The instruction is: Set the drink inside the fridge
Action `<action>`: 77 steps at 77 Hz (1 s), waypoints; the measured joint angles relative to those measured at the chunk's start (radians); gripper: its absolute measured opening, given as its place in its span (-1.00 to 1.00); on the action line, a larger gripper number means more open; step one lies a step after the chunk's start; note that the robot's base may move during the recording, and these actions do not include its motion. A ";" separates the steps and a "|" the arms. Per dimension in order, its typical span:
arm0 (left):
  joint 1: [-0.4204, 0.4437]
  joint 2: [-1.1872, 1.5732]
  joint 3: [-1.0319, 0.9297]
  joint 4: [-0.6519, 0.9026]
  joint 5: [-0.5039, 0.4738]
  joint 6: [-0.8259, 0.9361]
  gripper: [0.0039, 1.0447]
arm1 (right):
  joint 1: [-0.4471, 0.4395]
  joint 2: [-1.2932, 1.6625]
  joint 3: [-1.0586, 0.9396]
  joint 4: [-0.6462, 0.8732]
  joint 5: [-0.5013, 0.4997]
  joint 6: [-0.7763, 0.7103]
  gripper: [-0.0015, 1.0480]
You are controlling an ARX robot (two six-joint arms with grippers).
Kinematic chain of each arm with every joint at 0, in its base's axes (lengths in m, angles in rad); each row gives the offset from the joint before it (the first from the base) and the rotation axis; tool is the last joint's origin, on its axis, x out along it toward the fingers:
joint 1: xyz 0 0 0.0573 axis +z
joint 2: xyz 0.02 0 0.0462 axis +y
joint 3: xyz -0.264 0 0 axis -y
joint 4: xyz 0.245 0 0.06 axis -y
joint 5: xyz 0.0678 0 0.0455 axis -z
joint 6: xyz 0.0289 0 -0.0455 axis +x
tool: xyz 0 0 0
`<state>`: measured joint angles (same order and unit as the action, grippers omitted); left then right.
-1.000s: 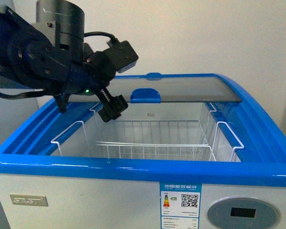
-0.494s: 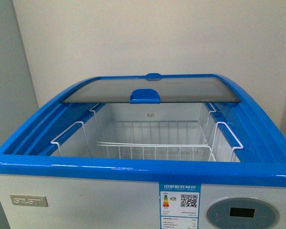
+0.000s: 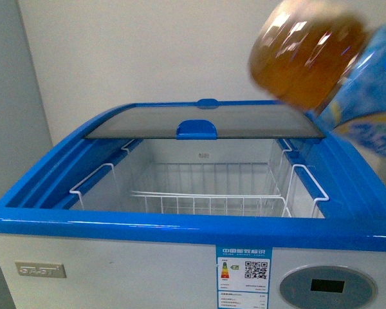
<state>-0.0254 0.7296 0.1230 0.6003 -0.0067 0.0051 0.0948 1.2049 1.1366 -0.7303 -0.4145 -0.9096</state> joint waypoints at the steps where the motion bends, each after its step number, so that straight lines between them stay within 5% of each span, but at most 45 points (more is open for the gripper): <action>1: 0.007 -0.011 -0.005 -0.006 0.000 0.000 -0.96 | 0.006 0.023 0.016 -0.007 0.006 -0.020 -0.24; 28: 0.021 -0.229 -0.079 -0.148 0.007 0.000 -0.96 | 0.127 0.577 0.445 0.063 0.261 -0.436 -0.24; 77: 0.021 -0.467 -0.109 -0.337 0.007 0.000 -0.96 | 0.167 1.006 0.790 0.313 0.421 -0.499 -0.24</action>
<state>-0.0044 0.2623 0.0143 0.2634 0.0002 0.0048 0.2623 2.2105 1.9270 -0.4171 0.0067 -1.4090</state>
